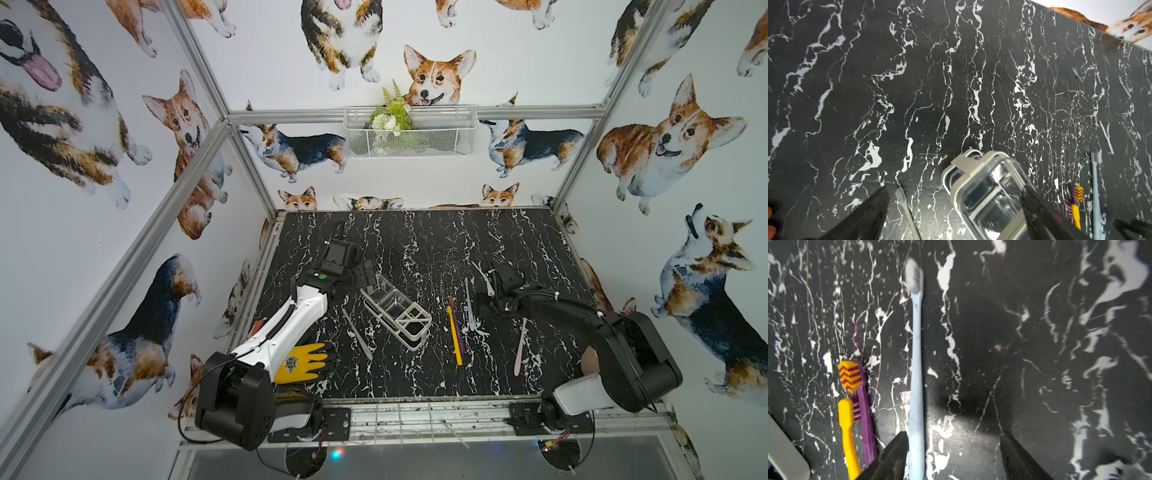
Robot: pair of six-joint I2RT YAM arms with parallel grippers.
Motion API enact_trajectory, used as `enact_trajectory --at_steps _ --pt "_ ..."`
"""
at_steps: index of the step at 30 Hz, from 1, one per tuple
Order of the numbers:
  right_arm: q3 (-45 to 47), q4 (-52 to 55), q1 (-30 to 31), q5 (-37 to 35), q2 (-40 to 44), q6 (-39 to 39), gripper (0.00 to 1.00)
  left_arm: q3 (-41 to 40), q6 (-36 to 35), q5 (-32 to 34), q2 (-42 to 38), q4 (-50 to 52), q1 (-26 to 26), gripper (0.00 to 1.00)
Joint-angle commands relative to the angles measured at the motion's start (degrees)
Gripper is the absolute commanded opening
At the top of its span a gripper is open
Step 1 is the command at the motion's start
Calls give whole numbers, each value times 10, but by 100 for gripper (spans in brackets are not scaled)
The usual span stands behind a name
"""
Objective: Place the toothbrush into the toothbrush holder
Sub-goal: Pick up the toothbrush from the center of the board.
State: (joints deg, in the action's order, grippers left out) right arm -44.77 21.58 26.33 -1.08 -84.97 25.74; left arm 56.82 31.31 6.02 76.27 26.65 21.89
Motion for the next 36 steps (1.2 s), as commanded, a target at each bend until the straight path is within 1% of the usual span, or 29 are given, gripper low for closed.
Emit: enact_trajectory --at_steps 1,5,7,11,12,14,15,16,17,19,22,25,32,36 --pt "-24 5 13 12 -44 28 71 -3 21 -6 4 12 17 100" --pt "-38 2 19 13 -87 33 66 -1 24 -16 13 9 28 100" --pt "-48 13 24 3 -110 31 61 1 24 -17 15 10 32 99" --pt "-60 26 34 -8 -136 27 42 3 23 -21 21 13 35 99" --pt "-63 31 41 -16 -142 25 35 4 23 -21 23 13 36 99" --pt "-68 40 48 -29 -150 21 26 5 23 -22 26 13 37 98" --pt "-70 45 51 -36 -153 20 24 5 23 -22 26 13 38 98" --pt "-72 49 54 -41 -155 19 20 5 22 -22 26 13 38 98" --pt "-75 53 57 -45 -156 17 13 5 23 -20 26 12 38 98" --pt "-78 58 59 -50 -152 12 4 5 22 -21 24 11 39 96" --pt "-79 58 58 -50 -140 6 1 14 18 -34 28 14 39 95" --pt "-75 48 58 -38 -111 -1 1 46 12 -59 44 40 45 95" --pt "-57 12 58 10 -25 -11 0 101 18 -75 46 57 83 95" --pt "-46 -6 58 40 28 -20 0 126 32 -109 56 49 104 95"
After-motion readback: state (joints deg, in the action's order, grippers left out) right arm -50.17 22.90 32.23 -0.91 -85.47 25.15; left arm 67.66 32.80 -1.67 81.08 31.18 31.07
